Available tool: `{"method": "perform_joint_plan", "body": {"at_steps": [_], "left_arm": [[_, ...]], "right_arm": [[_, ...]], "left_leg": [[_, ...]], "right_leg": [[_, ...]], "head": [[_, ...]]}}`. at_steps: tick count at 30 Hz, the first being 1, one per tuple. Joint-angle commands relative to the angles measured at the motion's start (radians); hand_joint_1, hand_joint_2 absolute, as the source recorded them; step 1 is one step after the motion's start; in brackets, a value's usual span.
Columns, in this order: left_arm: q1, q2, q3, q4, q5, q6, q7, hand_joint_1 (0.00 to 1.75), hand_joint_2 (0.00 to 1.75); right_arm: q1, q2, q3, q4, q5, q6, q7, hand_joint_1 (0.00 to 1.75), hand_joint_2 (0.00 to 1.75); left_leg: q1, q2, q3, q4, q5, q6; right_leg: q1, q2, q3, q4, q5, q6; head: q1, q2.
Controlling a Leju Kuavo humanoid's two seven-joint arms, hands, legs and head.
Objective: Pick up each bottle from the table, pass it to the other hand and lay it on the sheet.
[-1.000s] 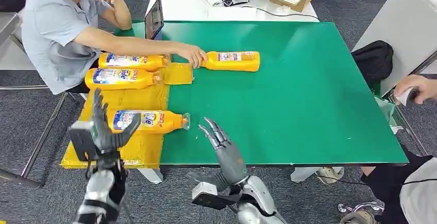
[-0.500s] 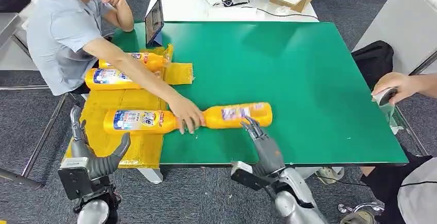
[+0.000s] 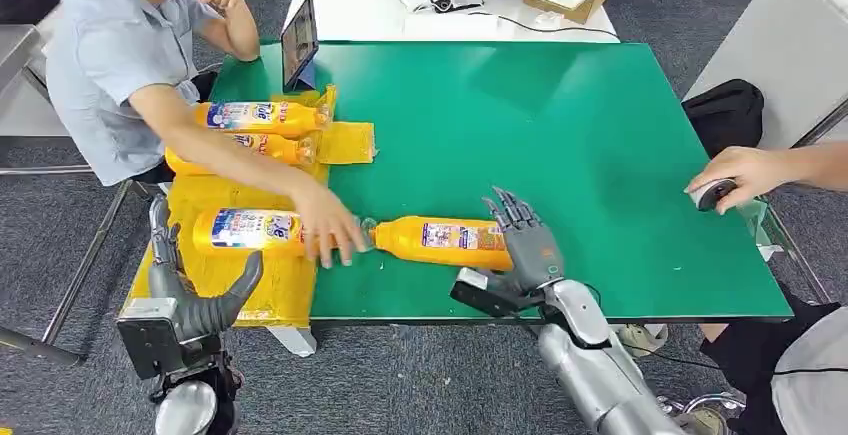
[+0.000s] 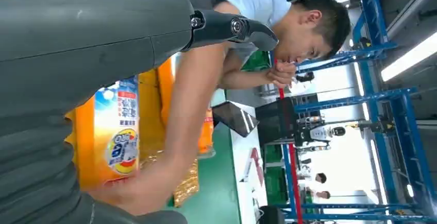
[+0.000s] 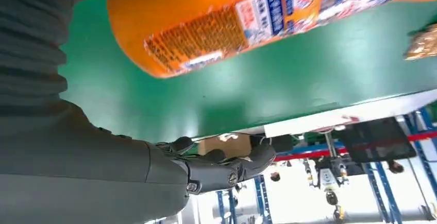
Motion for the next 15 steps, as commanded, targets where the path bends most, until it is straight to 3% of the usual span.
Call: {"method": "perform_joint_plan", "body": {"at_steps": [1,8,15], "left_arm": [[-0.042,0.017,-0.005,0.065,0.019,0.003,0.009,0.00,1.75],[-0.102,0.023,-0.021,0.130,0.009,-0.005,0.009,0.00,1.75],[-0.129,0.023,-0.032,0.148,0.008,-0.008,0.009,0.00,1.75]], "right_arm": [[-0.206,0.023,0.013,0.356,-0.016,0.075,0.067,0.00,1.75],[-0.301,0.068,-0.027,0.501,-0.085,0.156,0.022,0.00,1.75],[-0.318,0.086,-0.012,0.526,-0.082,0.182,0.007,0.00,1.75]], "left_leg": [[0.000,0.003,0.005,0.000,-0.002,-0.001],[0.000,0.001,0.003,0.000,-0.001,-0.001],[0.000,0.000,0.002,0.000,0.000,-0.001]], "right_leg": [[0.000,0.003,0.004,0.000,-0.001,-0.002],[0.000,0.002,0.002,0.000,-0.001,-0.002],[0.000,0.000,0.002,0.000,-0.001,-0.001]], "head": [[0.000,0.000],[0.000,0.000],[0.000,0.000]]}}
